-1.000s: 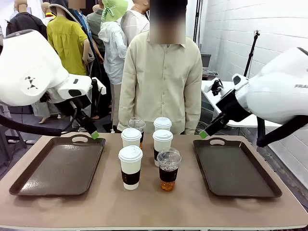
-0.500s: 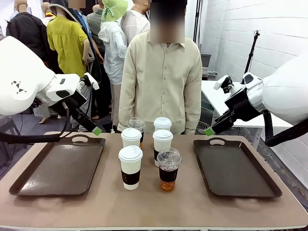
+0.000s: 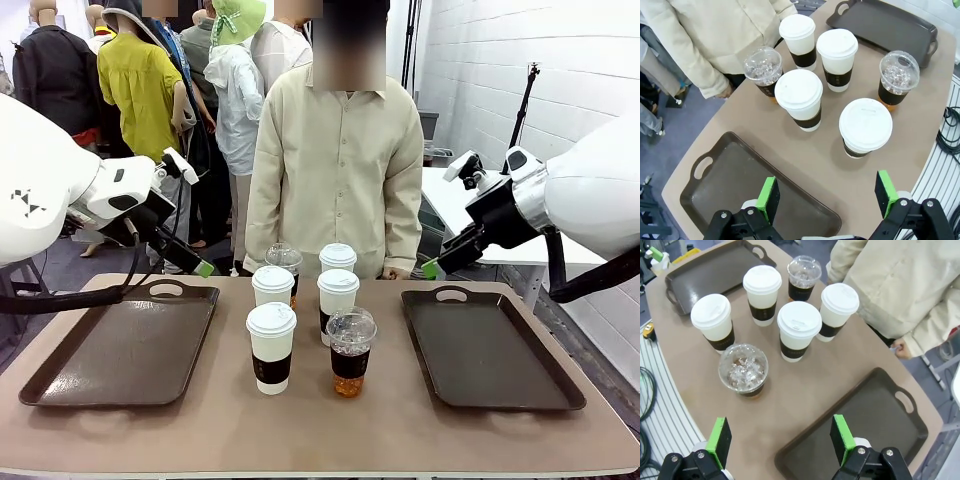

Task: Distribute the coffee onto the tray.
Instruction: Pick up one iced Americano and place it on the right Handle tray.

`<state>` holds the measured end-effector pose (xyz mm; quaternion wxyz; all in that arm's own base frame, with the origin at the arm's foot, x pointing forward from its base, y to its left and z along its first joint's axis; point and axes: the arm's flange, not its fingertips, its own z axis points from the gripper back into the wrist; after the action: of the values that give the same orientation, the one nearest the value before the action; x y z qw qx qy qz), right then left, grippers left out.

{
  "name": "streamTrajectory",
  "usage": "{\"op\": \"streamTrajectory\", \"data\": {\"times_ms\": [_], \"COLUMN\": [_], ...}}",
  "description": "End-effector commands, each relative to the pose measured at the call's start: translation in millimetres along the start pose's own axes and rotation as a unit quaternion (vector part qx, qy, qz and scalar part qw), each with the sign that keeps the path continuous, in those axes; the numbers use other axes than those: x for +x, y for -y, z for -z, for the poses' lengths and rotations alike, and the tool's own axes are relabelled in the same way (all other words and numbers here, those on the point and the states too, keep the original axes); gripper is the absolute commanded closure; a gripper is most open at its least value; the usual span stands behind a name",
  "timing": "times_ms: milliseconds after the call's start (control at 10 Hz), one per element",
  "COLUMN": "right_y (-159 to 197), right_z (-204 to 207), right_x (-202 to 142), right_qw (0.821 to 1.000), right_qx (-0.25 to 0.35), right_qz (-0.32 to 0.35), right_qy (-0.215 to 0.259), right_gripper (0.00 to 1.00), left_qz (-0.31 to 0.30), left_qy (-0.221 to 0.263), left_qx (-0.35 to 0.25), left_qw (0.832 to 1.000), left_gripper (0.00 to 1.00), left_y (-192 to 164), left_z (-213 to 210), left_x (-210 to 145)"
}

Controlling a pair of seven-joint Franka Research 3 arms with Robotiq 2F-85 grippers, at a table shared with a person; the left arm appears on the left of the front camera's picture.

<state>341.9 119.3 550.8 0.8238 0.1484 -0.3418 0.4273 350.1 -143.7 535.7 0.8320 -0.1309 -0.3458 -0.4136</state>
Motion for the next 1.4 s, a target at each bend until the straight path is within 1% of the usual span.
{"op": "streamTrajectory", "data": {"times_ms": [0,100,1300], "right_y": [-7,0,0], "right_z": [10,0,0], "right_x": [-17,0,0], "right_qw": [1.0,1.0,1.0], "right_qx": [-0.001,0.0,0.0], "right_qz": [-0.005,0.0,0.0], "right_qy": [0.012,0.0,0.0], "right_gripper": [0.0,0.0,0.0], "left_qz": [-0.001,-0.001,-0.001], "left_qy": [-0.004,-0.004,-0.004], "left_qx": [-0.004,-0.004,-0.004], "left_qw": [1.0,1.0,1.0], "left_gripper": [0.0,0.0,0.0], "left_y": [1,1,1], "left_z": [1,1,1], "left_x": [-1,-1,-1]}}
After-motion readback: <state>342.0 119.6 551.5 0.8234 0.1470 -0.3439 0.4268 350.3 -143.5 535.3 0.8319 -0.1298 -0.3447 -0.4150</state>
